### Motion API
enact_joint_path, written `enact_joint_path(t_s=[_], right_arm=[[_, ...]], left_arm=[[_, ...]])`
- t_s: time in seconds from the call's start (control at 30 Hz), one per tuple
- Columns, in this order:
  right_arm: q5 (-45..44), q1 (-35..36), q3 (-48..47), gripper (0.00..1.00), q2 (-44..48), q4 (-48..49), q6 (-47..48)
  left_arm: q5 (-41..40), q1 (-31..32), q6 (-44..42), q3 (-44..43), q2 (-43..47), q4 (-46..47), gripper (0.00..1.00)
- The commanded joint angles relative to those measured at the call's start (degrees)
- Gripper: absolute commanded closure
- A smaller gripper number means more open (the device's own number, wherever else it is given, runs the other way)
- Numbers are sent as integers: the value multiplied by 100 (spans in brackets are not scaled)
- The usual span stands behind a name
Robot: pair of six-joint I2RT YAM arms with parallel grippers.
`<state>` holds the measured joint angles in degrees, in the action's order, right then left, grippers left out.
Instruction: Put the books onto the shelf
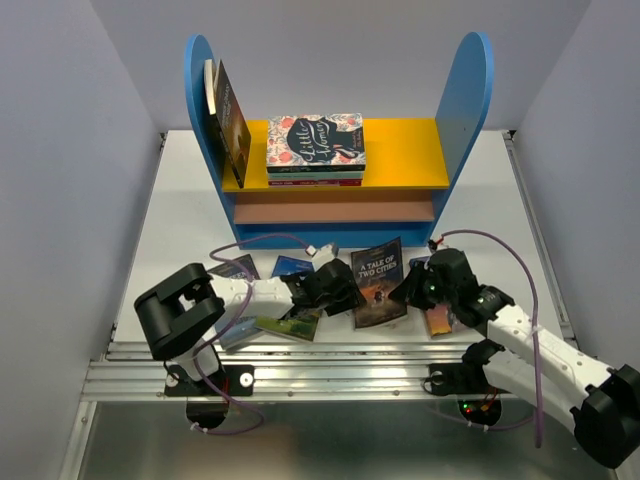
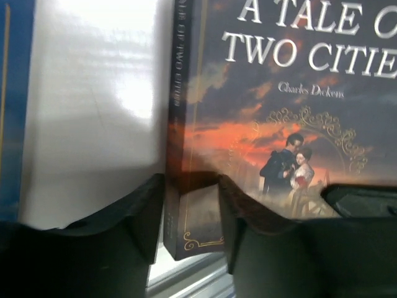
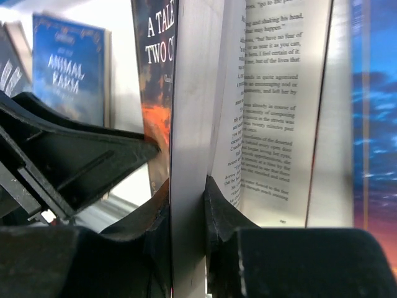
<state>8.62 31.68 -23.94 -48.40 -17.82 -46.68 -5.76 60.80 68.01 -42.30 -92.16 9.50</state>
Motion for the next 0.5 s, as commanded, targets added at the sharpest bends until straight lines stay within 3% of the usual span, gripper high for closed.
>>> enact_joint_path(t_s=[0.0, 0.07, 0.13, 0.17, 0.23, 0.47], right_arm=[[587, 145, -417, 99, 470, 95, 343], [693, 145, -506, 99, 691, 104, 579], [728, 145, -629, 99, 1077, 130, 668], [746, 145, -673, 99, 1200, 121, 738], [825, 145, -795, 99, 1533, 174, 826], [1861, 145, -1217, 99, 2124, 525, 1002]], left_arm=[[119, 161, 11, 222, 628, -97, 40], [-21, 152, 11, 415, 1093, -80, 27], [-153, 152, 19, 652, 1655, -53, 20], [-188, 152, 11, 740, 1884, 25, 9], [-285, 152, -50, 1048, 2587, 131, 1], [-417, 152, -559, 1778, 4565, 500, 1]])
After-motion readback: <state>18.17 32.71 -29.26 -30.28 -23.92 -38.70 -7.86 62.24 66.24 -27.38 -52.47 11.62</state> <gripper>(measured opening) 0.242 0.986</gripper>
